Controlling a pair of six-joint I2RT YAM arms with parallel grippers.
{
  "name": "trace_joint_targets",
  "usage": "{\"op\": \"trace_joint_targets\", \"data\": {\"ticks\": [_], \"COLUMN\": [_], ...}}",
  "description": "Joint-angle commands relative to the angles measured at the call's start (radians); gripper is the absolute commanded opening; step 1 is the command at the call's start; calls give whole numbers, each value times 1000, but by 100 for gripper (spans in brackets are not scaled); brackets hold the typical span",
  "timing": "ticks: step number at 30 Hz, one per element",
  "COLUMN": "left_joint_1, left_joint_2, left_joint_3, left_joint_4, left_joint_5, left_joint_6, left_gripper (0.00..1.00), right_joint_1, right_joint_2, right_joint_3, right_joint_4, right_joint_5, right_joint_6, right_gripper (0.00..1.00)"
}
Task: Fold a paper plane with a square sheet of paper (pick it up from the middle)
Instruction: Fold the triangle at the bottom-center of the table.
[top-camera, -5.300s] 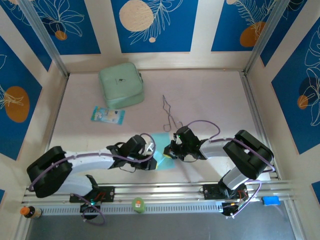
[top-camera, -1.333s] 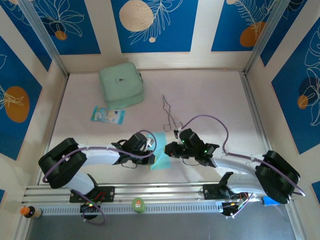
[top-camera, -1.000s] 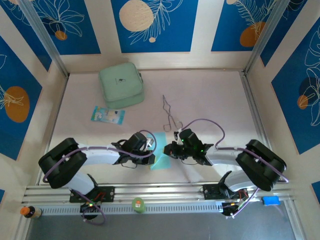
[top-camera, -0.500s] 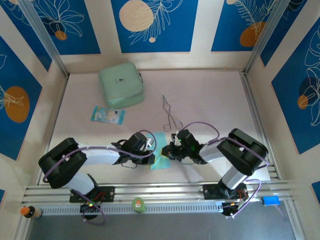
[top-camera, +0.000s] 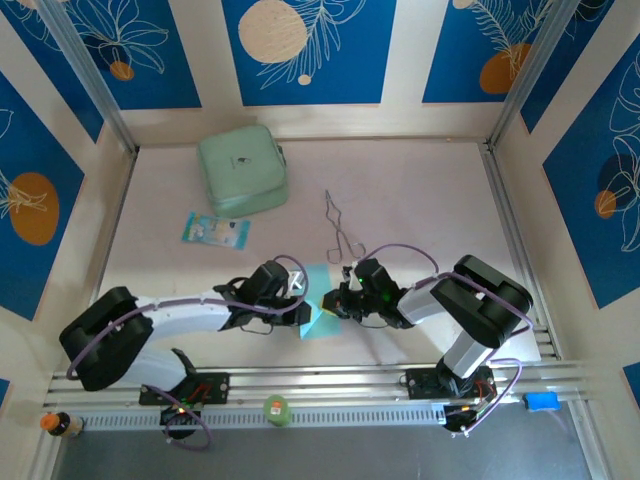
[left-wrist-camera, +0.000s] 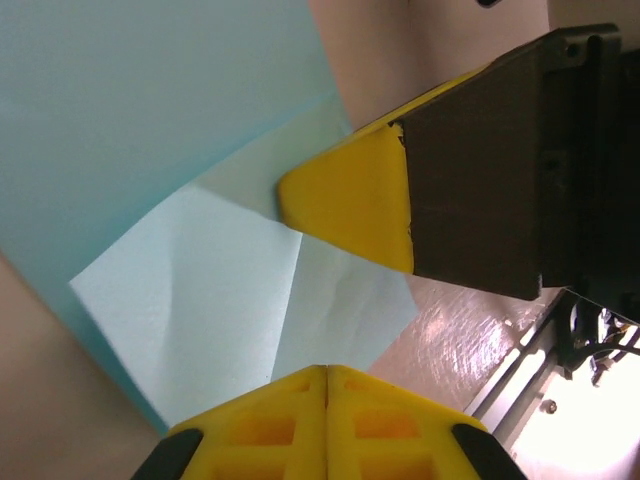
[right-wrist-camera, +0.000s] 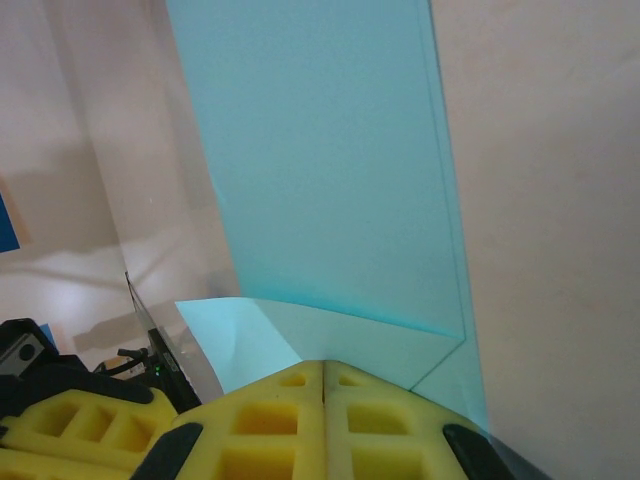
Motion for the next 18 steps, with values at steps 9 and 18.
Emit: {"op": "trace_joint_targets", "data": {"ticks": [9, 18], "left_joint_1": [-1, -2], "left_joint_2": [151, 202], "left_joint_3": [56, 65], "left_joint_4": [136, 89], "left_joint_5": [67, 20], "left_joint_6": [-47, -31], "left_gripper": [5, 5], "right_joint_1": [8, 8], "right_joint_2": [27, 33], "right_joint_3": [-19, -19], "right_joint_4": [-55, -52], "right_joint_5": [17, 17], "right_joint_6": [6, 7], "right_gripper": [0, 0]}}
